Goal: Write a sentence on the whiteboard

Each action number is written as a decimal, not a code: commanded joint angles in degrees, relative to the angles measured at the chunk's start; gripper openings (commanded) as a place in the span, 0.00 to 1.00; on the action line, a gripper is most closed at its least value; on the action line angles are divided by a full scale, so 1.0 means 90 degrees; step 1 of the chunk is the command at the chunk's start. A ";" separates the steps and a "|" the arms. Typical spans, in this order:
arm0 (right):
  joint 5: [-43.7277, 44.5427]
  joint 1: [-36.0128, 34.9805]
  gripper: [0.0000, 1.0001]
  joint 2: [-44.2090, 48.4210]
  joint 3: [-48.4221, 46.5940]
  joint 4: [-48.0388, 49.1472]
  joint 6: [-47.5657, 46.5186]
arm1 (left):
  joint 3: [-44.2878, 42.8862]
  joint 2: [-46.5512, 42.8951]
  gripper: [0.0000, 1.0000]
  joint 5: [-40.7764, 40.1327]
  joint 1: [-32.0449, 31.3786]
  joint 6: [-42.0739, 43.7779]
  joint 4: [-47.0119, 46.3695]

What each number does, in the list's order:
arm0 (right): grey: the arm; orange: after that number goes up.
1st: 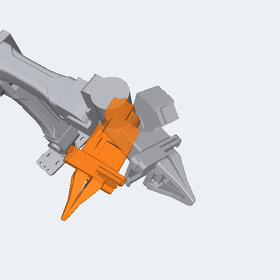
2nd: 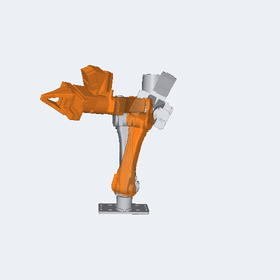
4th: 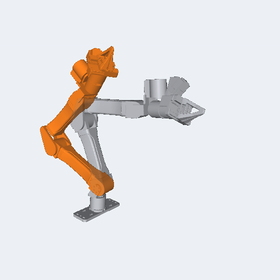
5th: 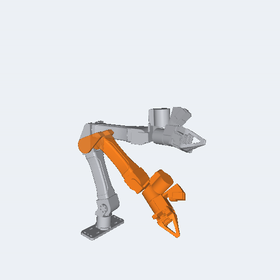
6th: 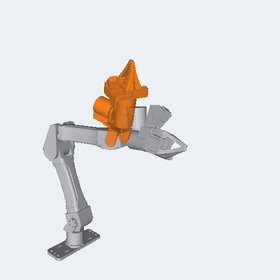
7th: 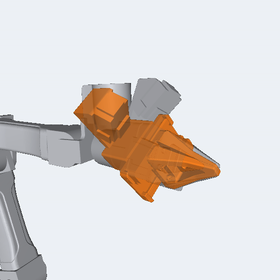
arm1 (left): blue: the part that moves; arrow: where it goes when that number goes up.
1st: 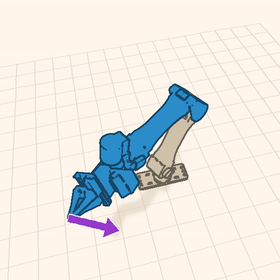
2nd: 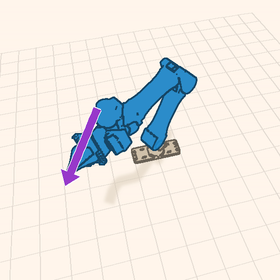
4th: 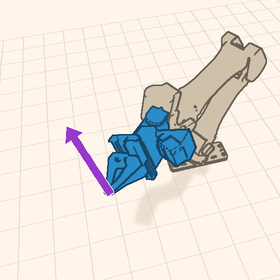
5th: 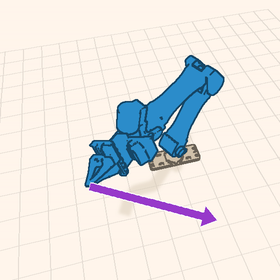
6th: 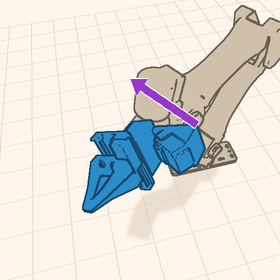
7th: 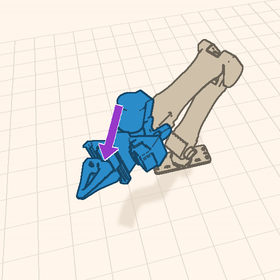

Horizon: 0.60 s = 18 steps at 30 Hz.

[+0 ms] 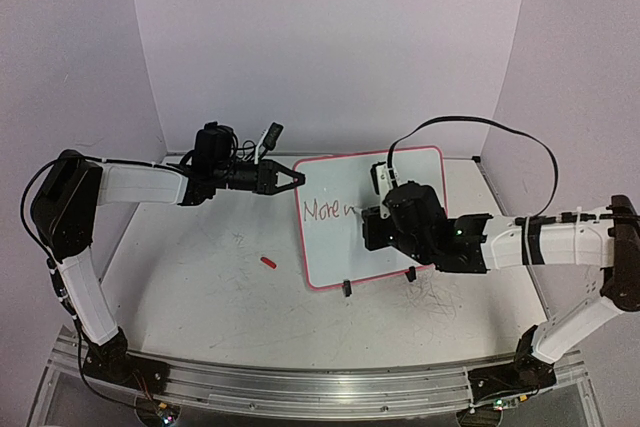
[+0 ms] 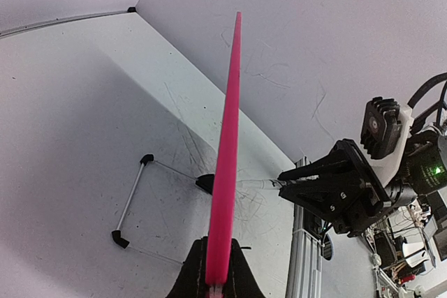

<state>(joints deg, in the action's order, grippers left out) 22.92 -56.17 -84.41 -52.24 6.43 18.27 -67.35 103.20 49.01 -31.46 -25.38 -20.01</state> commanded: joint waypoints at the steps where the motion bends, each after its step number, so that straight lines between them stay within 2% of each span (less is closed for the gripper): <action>1: 0.0352 0.0105 0.00 -0.0130 -0.0329 0.0125 -0.0062 | 0.0016 0.0018 0.00 -0.0010 -0.0003 -0.0158 -0.0013; 12: -0.0396 0.0115 0.00 0.0522 0.0021 0.0176 0.0006 | 0.0013 0.0018 0.00 -0.0001 -0.0011 -0.0158 -0.0013; 18: -0.0451 0.0296 0.00 0.0423 -0.0014 0.0222 0.0056 | 0.0025 0.0005 0.00 -0.0019 -0.0011 -0.0150 -0.0013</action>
<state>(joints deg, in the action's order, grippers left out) 19.80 -54.70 -81.00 -52.05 6.69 18.33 -67.35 103.20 49.19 -31.46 -25.34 -20.08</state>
